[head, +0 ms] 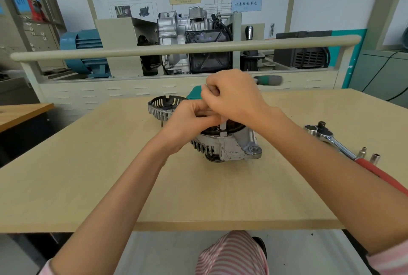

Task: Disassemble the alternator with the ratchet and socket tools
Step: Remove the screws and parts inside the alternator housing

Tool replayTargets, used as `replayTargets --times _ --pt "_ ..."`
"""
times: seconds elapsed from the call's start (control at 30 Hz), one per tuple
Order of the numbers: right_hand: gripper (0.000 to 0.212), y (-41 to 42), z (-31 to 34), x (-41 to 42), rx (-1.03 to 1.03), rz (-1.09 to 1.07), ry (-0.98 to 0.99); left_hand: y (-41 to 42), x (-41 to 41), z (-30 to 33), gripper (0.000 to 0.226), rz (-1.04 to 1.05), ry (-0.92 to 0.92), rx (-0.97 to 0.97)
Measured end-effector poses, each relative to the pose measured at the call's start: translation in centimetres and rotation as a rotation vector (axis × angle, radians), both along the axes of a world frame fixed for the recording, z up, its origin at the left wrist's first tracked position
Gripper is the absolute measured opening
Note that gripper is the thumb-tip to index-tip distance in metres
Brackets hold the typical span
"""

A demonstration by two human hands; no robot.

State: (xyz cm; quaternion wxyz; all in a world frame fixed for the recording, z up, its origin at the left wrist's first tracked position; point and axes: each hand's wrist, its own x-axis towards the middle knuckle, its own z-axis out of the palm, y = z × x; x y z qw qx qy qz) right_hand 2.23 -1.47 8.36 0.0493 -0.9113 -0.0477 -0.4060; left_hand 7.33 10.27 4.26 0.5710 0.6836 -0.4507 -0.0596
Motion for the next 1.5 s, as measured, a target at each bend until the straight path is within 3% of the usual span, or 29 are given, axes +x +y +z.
replayTargets --times 0.1,0.23,0.3,0.4,0.47,0.63,0.77,0.87,0.93,1.03,1.13,1.23,1.4,1.5 --pt "0.044 -0.3 -0.3 0.3 0.225 0.305 -0.036 0.3 0.1 0.4 0.020 -0.042 0.036 0.048" --pt "0.047 0.3 -0.3 0.0 0.165 0.347 -0.046 0.3 0.2 0.7 0.017 -0.031 0.041 0.059" --pt "0.043 0.6 -0.2 -0.2 0.016 0.163 -0.036 0.1 0.3 0.7 0.019 -0.007 0.036 0.048" --pt "0.030 1.0 -0.1 -0.2 -0.156 -0.282 -0.024 -0.3 0.2 0.5 0.024 0.018 0.031 0.017" --pt "0.030 1.4 0.1 -0.2 -0.177 -0.365 -0.011 -0.3 0.1 0.4 0.024 0.015 0.025 0.007" --pt "0.040 0.7 0.3 -0.1 -0.081 -0.074 0.002 0.0 0.0 0.6 0.016 -0.016 0.022 0.037" --pt "0.048 0.4 0.2 -0.2 0.150 0.270 0.015 0.3 -0.1 0.7 0.019 -0.073 0.059 0.063" --pt "0.046 0.6 0.0 -0.3 0.262 0.325 -0.015 0.2 -0.2 0.7 0.020 -0.064 0.056 0.033" --pt "0.045 0.8 0.0 -0.4 0.176 0.239 -0.014 0.0 -0.3 0.5 0.021 -0.030 0.056 0.008" --pt "0.036 1.9 0.0 -0.3 -0.104 -0.185 -0.033 -0.5 -0.3 0.2 0.025 0.090 0.013 -0.002" --pt "0.029 2.5 0.0 -0.1 -0.151 -0.431 -0.016 -0.8 -0.4 0.0 0.023 0.115 -0.046 0.003" --pt "0.037 1.9 -0.1 0.0 -0.137 -0.322 -0.054 -0.4 -0.4 0.1 0.023 0.070 -0.028 0.012" --pt "0.043 0.5 -0.2 -0.5 0.197 0.212 -0.050 0.2 -0.2 0.7 0.022 -0.057 0.018 0.059" --pt "0.038 0.6 -0.2 -1.0 0.110 0.190 -0.051 0.1 0.0 0.7 0.032 -0.027 0.032 0.023"
